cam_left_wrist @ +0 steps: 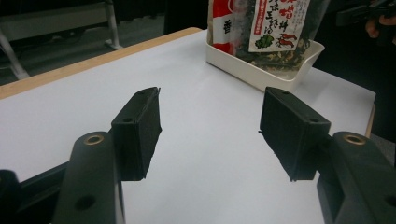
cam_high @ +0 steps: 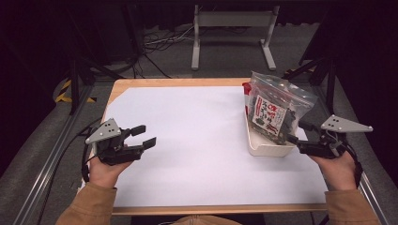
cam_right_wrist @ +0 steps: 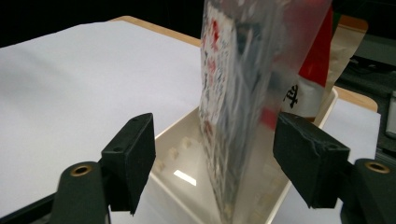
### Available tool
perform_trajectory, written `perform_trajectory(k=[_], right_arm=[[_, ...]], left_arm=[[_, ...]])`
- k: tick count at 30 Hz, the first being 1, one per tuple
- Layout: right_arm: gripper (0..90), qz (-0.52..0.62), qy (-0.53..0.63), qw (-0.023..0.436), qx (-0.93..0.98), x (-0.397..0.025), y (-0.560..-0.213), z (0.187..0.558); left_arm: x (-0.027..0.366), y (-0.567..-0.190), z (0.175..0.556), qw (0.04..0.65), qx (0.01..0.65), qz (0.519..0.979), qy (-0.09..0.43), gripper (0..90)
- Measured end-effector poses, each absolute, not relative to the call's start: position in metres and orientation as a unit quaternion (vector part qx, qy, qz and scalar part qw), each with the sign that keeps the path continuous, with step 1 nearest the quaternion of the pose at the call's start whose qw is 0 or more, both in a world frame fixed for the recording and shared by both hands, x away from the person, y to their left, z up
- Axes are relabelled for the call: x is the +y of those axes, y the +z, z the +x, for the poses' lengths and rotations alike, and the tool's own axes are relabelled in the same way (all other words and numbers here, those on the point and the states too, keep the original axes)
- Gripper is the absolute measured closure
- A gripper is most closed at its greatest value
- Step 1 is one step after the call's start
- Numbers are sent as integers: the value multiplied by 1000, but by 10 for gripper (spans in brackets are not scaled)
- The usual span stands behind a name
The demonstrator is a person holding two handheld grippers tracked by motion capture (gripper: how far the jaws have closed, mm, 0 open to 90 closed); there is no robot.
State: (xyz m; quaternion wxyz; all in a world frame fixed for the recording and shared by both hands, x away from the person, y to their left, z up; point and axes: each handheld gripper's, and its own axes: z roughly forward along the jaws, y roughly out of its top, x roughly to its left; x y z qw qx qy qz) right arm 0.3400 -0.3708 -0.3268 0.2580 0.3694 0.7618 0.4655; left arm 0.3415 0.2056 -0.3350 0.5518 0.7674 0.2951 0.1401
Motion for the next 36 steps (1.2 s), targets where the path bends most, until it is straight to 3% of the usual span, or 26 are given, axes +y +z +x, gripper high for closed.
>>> perform_trajectory(k=[17,36], right_arm=[[241,338,498,229,765,-365,-353,314],[187,275,509,180,796,-340,-387,318]], left_arm=[[217,-355,328,551,278,775,134,327],[223,-381,324,547,278,779,128,284]])
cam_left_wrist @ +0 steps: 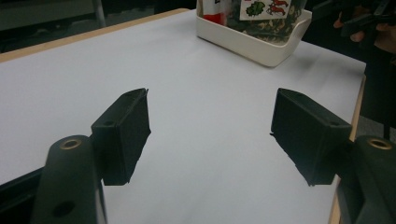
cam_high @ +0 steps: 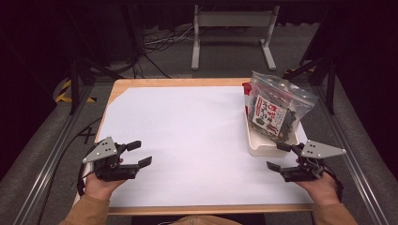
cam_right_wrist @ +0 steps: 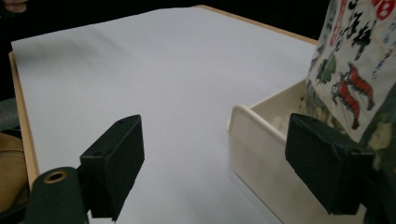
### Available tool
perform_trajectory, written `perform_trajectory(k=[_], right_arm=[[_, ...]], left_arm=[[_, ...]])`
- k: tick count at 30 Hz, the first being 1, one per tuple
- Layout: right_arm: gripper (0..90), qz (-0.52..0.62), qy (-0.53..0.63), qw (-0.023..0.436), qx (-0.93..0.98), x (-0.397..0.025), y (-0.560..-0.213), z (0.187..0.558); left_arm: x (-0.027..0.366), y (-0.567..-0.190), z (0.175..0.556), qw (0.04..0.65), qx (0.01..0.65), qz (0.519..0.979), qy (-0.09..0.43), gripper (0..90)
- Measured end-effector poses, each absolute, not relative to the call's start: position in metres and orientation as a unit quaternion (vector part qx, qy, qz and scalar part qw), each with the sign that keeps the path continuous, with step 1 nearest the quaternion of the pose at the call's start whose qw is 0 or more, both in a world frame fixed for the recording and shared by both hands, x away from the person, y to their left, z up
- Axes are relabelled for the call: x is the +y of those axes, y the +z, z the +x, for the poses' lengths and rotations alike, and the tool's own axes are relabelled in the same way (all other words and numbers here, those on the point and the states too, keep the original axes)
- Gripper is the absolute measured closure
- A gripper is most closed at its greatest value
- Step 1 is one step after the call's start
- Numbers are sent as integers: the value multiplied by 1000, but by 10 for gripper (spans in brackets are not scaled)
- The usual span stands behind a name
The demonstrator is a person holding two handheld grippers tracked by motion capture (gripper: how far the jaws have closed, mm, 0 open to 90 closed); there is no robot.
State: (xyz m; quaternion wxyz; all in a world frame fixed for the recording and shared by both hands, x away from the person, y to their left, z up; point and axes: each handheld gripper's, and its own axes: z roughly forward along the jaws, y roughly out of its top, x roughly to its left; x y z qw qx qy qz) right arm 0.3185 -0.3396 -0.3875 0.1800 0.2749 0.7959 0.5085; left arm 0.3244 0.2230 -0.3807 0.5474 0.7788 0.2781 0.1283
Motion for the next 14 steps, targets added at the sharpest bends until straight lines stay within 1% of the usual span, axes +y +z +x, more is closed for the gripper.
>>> perform_trajectory(k=[6,14], right_arm=[[177,270,504,170,803,-331,-401,324],[150,264,504,173,804,-327,-401,323]], left_arm=[[223,-386,326,547,282,778,128,277],[223,-389,327,545,288,778,124,266]])
